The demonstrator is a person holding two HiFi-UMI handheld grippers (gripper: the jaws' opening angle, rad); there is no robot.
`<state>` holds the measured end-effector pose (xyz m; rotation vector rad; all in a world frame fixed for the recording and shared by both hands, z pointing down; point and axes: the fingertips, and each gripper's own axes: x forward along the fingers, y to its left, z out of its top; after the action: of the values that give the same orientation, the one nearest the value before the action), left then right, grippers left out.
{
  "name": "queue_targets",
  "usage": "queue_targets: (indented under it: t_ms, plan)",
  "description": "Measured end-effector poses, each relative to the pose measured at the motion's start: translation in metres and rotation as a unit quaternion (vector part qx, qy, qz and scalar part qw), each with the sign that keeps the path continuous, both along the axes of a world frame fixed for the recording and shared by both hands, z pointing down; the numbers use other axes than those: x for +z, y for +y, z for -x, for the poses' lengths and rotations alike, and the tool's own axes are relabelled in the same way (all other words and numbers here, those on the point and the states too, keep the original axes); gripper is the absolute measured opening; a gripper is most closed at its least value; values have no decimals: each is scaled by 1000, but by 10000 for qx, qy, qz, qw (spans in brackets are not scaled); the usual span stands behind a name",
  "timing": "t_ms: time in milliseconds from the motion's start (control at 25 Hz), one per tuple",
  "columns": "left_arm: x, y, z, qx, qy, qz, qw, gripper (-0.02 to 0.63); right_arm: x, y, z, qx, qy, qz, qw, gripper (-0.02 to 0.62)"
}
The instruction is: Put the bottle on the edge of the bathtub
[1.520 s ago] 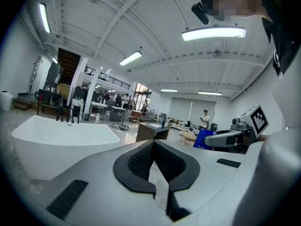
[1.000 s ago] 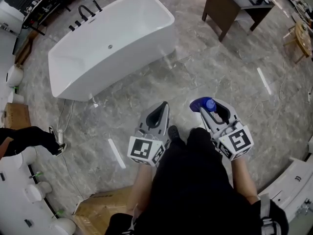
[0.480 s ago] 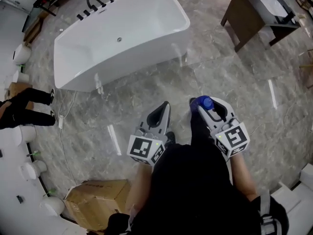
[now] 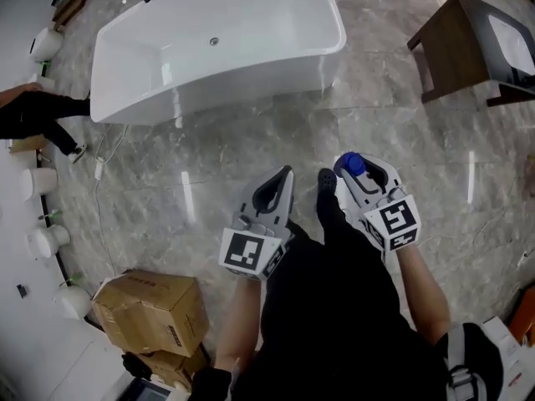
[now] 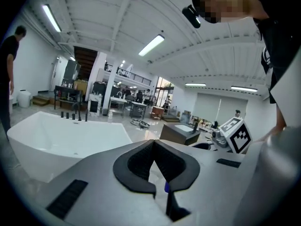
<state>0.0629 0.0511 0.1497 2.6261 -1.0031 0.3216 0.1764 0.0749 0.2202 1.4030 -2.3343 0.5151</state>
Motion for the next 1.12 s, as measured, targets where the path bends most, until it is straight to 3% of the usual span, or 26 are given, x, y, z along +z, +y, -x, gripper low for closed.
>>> queue_targets:
  t_ms: [320,600,880,1120]
  plan:
    - [65,-54,-14,-332,171,464,9982,9,105,-63,-19,-520,590,601,9951,149]
    - [166,-98,-16,-341,153,783,9962,9,244,-109,-15,-950,1186,1029,9830,148]
    - [286,-135,-2,-272,51,1037,9942,9,390,-151,-5,-1179,1490,1471,9707,147]
    - [371,-168,11,-456,-9,1150,9923,9,513,-183,11,-1404,1811,1855,9556,147]
